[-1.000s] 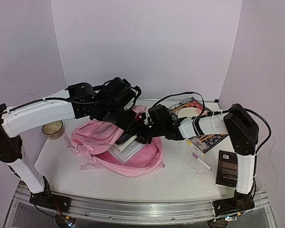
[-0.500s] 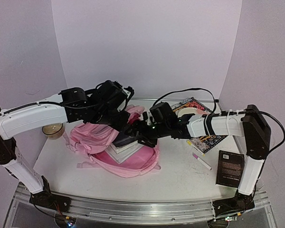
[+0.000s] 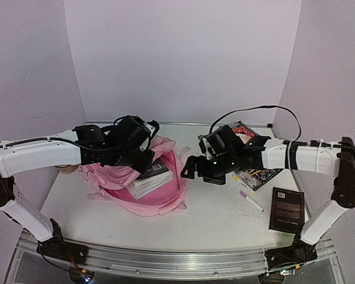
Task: Pack the student bag
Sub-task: Place the largest pocket of the bag in the student bag, then move the book to the center of the board.
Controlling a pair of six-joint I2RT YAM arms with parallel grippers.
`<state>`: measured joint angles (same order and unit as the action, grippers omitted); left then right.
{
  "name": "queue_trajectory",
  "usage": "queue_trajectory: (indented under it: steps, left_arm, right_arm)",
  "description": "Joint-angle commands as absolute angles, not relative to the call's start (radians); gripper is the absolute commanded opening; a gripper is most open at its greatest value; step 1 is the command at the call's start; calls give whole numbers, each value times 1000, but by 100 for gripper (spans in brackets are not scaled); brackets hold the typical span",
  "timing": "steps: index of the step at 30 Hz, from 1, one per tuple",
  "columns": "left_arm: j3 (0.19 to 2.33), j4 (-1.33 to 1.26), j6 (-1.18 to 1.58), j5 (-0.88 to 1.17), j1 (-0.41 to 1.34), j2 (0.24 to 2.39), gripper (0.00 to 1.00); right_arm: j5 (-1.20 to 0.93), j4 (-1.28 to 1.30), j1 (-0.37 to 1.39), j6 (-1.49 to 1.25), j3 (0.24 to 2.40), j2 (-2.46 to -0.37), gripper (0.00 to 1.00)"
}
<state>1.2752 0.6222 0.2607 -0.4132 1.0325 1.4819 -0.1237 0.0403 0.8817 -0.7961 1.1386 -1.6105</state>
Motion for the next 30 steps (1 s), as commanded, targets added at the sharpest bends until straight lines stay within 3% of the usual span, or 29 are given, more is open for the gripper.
queue_trajectory:
  steps: [1,11,15,22,30]
  left_arm:
    - [1218,534,285,-424,1017,1420,11]
    - [1140,503,333,-395,1007,1349,64]
    - [1136,506,329,-387,986,1304,79]
    - [1103,522,309,-343,890,1240,95]
    - [1062,532,256,-361,801,1213,99]
  right_arm:
    - [-5,252,759,-726,1048,-1481,98]
    - [88,342,472,-693,840,-1279,98]
    - [181,375,395,-708,794,-1244,98]
    - [240,401,197,-756,690,-1173,98]
    - [139,353,82,-800,601,-1257,98]
